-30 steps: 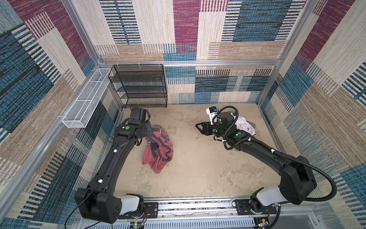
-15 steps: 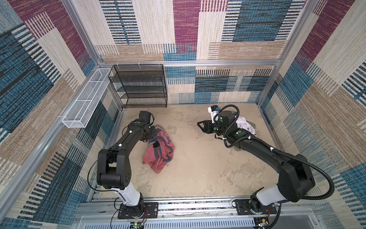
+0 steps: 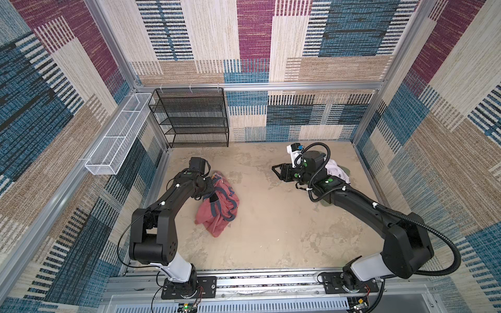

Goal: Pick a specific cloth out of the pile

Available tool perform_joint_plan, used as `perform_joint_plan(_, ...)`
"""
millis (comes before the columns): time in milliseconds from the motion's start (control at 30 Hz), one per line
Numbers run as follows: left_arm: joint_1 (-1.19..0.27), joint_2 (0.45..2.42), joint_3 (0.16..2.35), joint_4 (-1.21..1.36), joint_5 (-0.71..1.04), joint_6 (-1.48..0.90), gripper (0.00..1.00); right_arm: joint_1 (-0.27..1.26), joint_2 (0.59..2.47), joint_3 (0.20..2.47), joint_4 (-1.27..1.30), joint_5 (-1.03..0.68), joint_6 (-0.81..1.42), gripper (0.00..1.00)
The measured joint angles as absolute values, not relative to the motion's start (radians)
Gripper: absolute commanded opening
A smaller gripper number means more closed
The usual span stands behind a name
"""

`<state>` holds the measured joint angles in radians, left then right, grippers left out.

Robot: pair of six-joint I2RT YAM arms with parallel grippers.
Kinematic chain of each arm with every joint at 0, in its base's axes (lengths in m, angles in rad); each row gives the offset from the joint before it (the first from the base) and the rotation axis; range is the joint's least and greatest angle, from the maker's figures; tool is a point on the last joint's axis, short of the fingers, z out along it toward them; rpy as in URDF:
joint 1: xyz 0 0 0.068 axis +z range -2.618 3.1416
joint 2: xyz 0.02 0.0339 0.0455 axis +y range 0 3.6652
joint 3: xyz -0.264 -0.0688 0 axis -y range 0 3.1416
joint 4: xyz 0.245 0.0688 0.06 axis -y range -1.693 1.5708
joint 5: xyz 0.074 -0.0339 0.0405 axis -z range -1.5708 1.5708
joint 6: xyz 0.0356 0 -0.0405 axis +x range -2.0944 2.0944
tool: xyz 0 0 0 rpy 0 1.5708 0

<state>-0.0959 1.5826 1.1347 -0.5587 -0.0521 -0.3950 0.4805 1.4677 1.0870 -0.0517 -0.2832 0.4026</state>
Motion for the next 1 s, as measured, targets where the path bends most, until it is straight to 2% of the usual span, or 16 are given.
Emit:
perform_joint_plan(133,-0.096,1.493,1.137,-0.570,-0.077,-0.395,0.32,0.480,1.435,1.079,-0.054,-0.277,0.403,0.54)
perform_joint_plan(333,-0.107,1.320,1.149,-0.602,-0.100,-0.393,0.37,0.480,1.393,1.049,-0.060,-0.267,0.403,0.55)
perform_joint_plan(667,-0.204,1.177,1.165,-0.662,-0.106,-0.382,0.38,0.480,1.343,1.029,-0.075,-0.257,0.403,0.56)
perform_joint_plan(1000,-0.419,1.203,1.122,-0.670,-0.128,-0.385,0.37,0.480,1.301,0.994,-0.076,-0.252,0.404,0.57)
